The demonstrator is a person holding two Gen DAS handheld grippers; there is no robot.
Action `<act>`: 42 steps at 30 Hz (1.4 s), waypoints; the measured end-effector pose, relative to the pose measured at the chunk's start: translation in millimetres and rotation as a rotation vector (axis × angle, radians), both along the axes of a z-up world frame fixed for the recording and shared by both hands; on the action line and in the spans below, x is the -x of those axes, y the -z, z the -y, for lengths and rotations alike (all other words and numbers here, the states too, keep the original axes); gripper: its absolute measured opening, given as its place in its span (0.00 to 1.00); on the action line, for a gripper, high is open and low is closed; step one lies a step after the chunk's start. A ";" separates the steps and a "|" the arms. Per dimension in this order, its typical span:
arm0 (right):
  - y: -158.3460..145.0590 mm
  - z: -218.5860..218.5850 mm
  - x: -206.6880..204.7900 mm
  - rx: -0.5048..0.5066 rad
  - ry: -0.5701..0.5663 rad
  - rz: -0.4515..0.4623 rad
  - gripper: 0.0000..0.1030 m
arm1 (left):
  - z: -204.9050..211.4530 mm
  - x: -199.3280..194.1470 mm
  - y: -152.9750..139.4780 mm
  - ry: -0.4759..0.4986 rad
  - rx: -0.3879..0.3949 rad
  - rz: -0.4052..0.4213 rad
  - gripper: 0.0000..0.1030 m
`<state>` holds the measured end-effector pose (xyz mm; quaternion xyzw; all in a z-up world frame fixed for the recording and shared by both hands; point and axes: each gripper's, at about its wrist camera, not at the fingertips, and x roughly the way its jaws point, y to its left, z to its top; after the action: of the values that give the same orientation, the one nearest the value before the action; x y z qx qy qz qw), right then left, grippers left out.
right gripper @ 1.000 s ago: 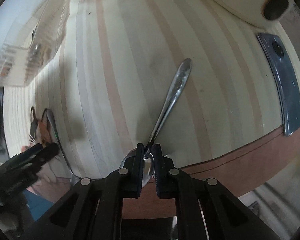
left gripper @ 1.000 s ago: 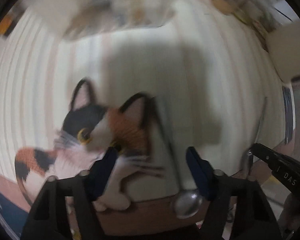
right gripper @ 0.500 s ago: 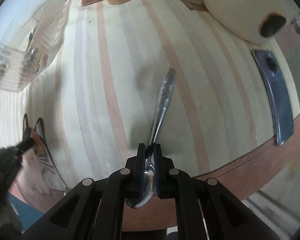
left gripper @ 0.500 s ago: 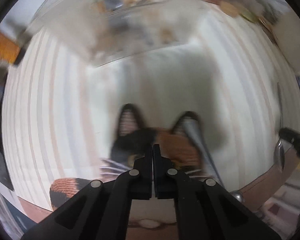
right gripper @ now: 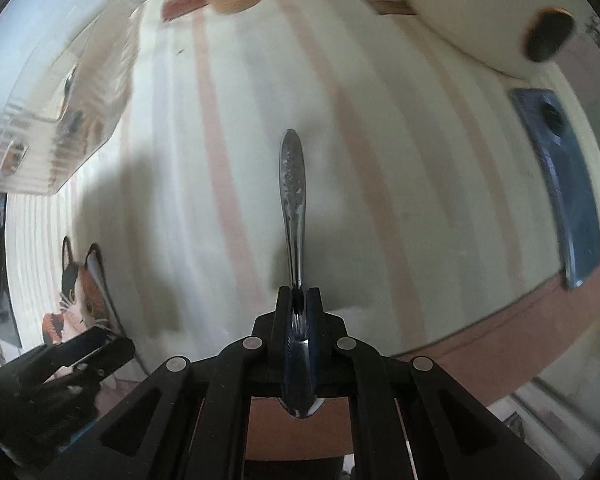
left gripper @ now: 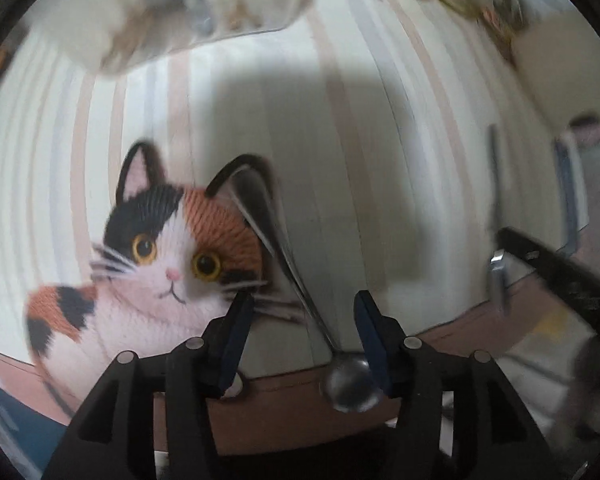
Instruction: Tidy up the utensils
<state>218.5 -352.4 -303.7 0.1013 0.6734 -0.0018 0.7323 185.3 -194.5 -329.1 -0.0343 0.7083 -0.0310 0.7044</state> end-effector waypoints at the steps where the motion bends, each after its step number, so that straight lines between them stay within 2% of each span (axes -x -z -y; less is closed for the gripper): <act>1: -1.7 4.0 2.6 0.001 0.009 0.004 0.07 | 9.7 0.0 0.7 0.025 -0.045 0.014 0.48; 2: -3.1 7.6 4.2 0.002 0.013 0.006 0.07 | 18.7 -3.4 1.1 0.045 -0.072 0.024 0.48; 3: -6.0 14.1 7.9 0.004 0.017 0.010 0.07 | 25.2 -2.1 1.6 0.077 -0.112 0.042 0.54; 5: -9.7 9.6 13.4 0.010 0.024 0.021 0.07 | 26.7 -3.5 0.6 0.099 -0.115 0.062 0.59; 7: -12.7 8.4 19.9 0.010 0.038 0.033 0.07 | 18.0 -2.6 1.0 0.083 -0.117 0.059 0.63; 10: -15.3 15.3 29.1 -0.001 0.055 0.045 0.07 | 8.8 -3.4 0.7 0.044 -0.110 0.051 0.62; 11: -10.3 18.4 32.5 -0.003 0.058 0.049 0.07 | 3.3 -4.5 0.1 0.029 -0.096 0.050 0.59; 14: -14.6 28.7 46.2 -0.009 0.066 0.058 0.07 | 1.1 -9.4 -2.9 0.008 -0.096 0.060 0.37; 15: -15.6 31.1 46.6 -0.011 0.066 0.060 0.07 | -2.0 -14.5 -2.3 0.007 -0.098 0.066 0.20; 16: -13.9 28.6 42.2 -0.011 0.063 0.062 0.07 | -0.6 -17.6 -2.8 0.004 -0.102 0.069 0.14; 18: -5.8 14.8 36.2 -0.013 0.061 0.064 0.07 | 1.9 -31.2 -3.8 0.002 -0.107 0.070 0.09; 19: -5.5 10.6 36.1 -0.015 0.060 0.065 0.07 | 0.1 -27.8 -5.8 0.006 -0.101 0.079 0.00; 22: -6.8 7.5 34.3 -0.020 0.058 0.075 0.07 | -10.7 -40.0 -11.7 -0.004 -0.100 0.084 0.00; 24: -10.8 12.4 37.8 -0.025 0.065 0.080 0.07 | -32.6 -51.1 -16.7 -0.026 -0.098 0.093 0.00; 30: -4.5 17.5 37.7 -0.049 0.095 0.065 0.07 | -66.1 -58.5 -24.6 -0.113 -0.045 0.105 0.00; 35: 3.9 12.0 31.6 -0.078 0.101 0.052 0.07 | -91.7 -54.1 -24.4 -0.141 -0.056 0.105 0.00; 38: 7.5 4.3 26.3 -0.089 0.077 0.034 0.07 | -112.2 -48.2 -16.3 -0.154 -0.034 0.085 0.00; 42: 8.7 -3.5 21.1 -0.081 0.055 0.029 0.12 | -94.7 -22.4 -7.6 -0.125 0.056 0.043 0.06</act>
<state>197.4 -348.9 -312.4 0.1495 0.6593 0.0068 0.7369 207.7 -99.8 -321.5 -0.0975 0.6884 -0.0074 0.7187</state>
